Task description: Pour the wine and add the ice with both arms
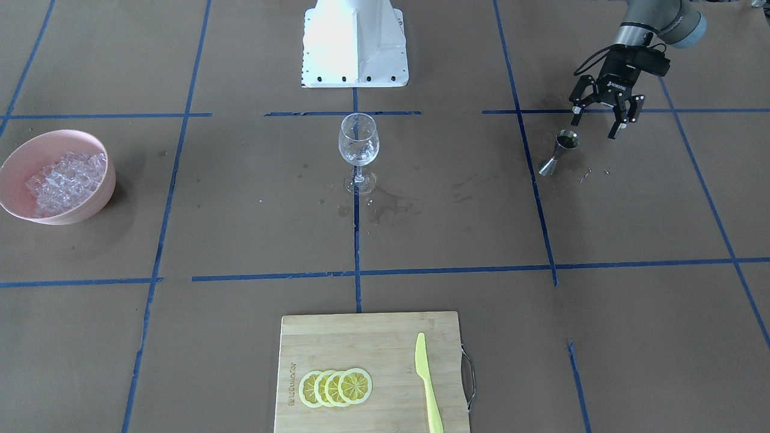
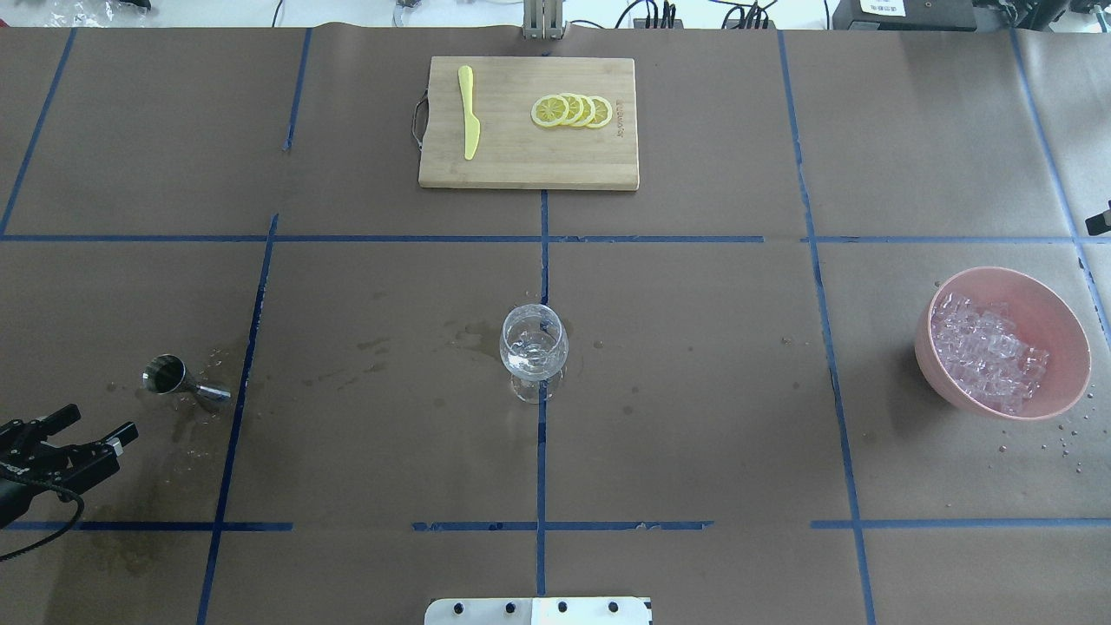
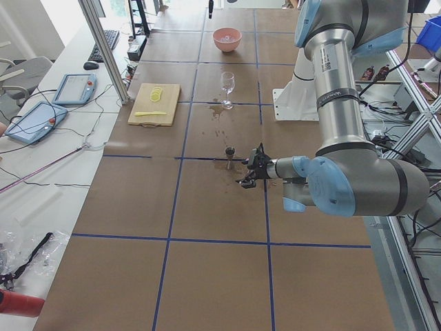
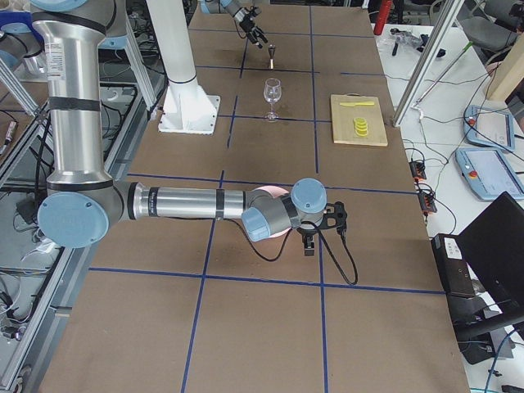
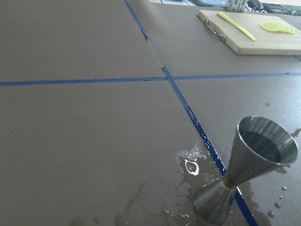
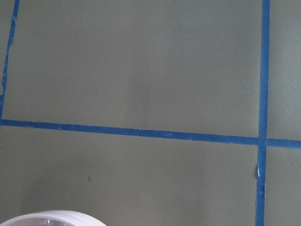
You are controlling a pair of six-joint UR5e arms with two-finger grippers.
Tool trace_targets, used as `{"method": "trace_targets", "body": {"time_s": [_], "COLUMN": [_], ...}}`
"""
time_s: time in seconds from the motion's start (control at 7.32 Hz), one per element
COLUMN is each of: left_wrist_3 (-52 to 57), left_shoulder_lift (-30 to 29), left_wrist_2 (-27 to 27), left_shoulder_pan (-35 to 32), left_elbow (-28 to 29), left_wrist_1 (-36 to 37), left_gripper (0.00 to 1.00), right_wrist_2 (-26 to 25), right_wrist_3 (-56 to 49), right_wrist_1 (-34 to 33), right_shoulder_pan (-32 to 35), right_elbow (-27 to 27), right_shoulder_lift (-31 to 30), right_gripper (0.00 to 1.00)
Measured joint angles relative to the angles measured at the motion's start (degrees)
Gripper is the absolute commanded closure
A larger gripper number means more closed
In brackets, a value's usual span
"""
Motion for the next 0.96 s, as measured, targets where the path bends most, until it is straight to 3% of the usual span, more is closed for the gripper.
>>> {"method": "trace_targets", "body": {"time_s": [0.41,0.96], "left_wrist_3": [-0.7,-0.6], "left_shoulder_lift": [-1.6,-8.2], "left_wrist_2": [7.7,18.4], "left_shoulder_pan": [4.8,6.2], "left_elbow": [0.0,0.6], "left_wrist_1": [2.0,10.5], "left_gripper": [0.01,0.01], "right_wrist_2": [0.3,1.0], "right_wrist_3": [0.0,-0.1], "right_wrist_1": [0.0,0.0], "right_shoulder_pan": [0.0,0.0], "right_elbow": [0.1,0.1], "right_shoulder_lift": [0.0,-0.2], "right_gripper": [0.0,0.0]}}
